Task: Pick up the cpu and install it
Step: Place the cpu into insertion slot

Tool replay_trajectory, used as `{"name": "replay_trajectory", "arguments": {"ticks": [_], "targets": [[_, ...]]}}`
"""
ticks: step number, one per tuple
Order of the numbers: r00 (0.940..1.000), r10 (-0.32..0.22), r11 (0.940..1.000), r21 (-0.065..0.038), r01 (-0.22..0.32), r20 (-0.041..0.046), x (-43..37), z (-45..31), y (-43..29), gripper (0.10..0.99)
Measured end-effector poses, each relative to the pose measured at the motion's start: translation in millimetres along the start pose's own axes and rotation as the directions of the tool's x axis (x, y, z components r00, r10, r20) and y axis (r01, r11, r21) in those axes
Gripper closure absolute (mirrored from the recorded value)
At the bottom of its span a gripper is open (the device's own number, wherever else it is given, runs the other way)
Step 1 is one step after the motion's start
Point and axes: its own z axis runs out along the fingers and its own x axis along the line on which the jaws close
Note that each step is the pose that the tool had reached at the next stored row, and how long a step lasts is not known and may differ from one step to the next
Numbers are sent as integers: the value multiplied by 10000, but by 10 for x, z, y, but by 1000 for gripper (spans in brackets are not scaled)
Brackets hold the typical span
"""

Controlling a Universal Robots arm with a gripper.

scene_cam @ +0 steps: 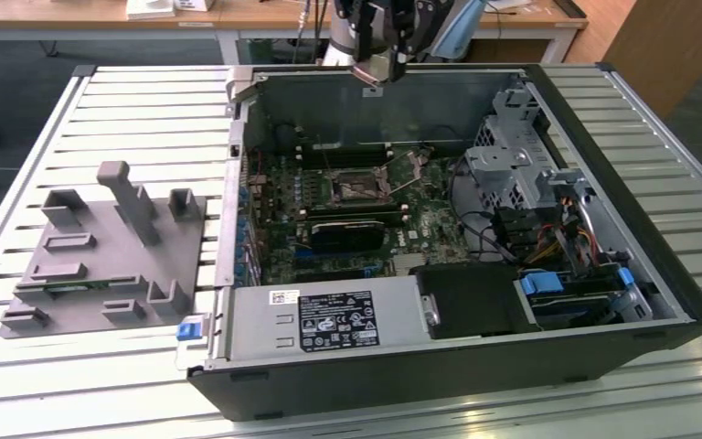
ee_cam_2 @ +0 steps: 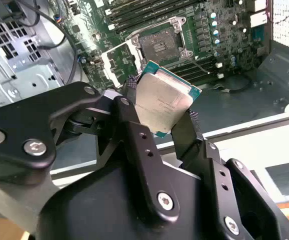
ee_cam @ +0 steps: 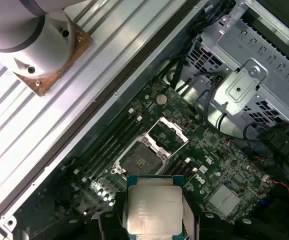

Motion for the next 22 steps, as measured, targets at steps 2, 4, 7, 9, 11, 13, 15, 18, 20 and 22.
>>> {"name": "replay_trajectory", "arguments": {"ticks": [2, 4, 7, 9, 11, 13, 15, 18, 20, 22], "targets": [[9996, 297, 9996, -2, -297, 18, 1, 1, 1, 557], [9982, 594, 9982, -4, -594, 36, 2, 2, 1, 557], [9945, 1045, 9945, -10, -1045, 64, 3, 3, 2, 557], [9905, 1375, 9905, -15, -1375, 84, 3, 4, 2, 557], [9855, 1692, 9856, -20, -1692, 103, 4, 6, 3, 557], [9791, 2031, 9792, -27, -2030, 123, 4, 8, 3, 557], [9707, 2397, 9709, -33, -2396, 145, 4, 11, 3, 557], [9564, 2916, 9565, -45, -2916, 176, 4, 17, 2, 557], [9453, 3255, 9455, -54, -3255, 196, 4, 24, 2, 557], [9332, 3587, 9334, -63, -3587, 215, 4, 31, 1, 557]]}}
